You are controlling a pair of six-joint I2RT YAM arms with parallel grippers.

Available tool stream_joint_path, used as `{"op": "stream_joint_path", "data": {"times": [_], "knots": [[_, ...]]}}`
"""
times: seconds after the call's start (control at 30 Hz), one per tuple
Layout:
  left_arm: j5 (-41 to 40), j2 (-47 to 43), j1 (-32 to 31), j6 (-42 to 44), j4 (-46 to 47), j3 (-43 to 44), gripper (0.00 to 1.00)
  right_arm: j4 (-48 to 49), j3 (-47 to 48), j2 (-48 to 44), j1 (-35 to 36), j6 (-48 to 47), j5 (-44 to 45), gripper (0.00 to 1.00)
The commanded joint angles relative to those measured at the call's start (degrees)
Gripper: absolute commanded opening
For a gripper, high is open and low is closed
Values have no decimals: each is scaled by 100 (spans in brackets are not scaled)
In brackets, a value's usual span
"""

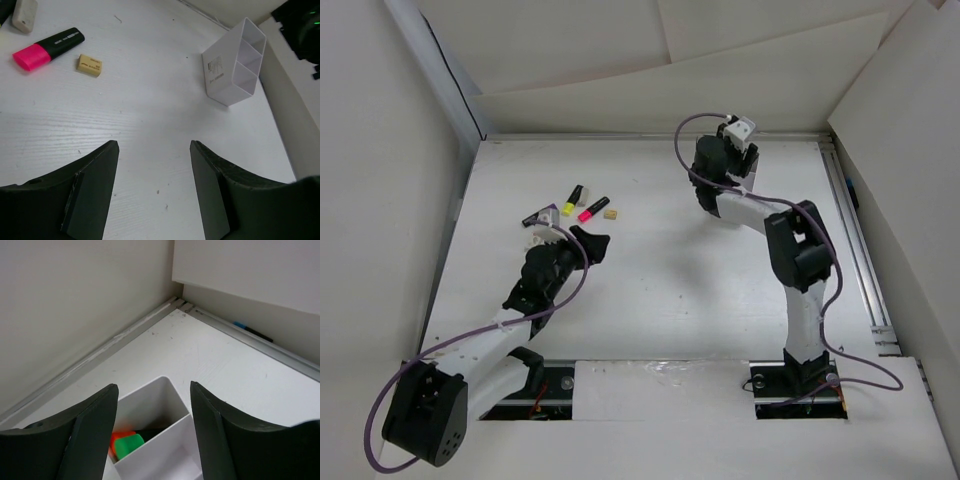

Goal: Sort the stationery into containers
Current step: Pick up the pen from the center of the board.

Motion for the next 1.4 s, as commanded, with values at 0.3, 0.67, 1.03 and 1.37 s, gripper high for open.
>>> {"op": "stream_joint_path", "data": {"times": [0.3,0.67,1.03,1.37], "knots": [[-1071,1168,-25,426,-1293,1280,60,-3330,-828,-2135,1217,3449,-2680,12],[-1958,3146,28,1068,-2858,3030,67,-3851,-2664,-3576,2096,4831,-4088,11],[-2566,4149,81,1710,-3333,3909,68,-4035,-3677,-4975,2096,5017,-4510,39],[-2154,5115,134,2605,-3913,5306,68,-4035,-3967,-5712,1841,5017,-4703,43]]}}
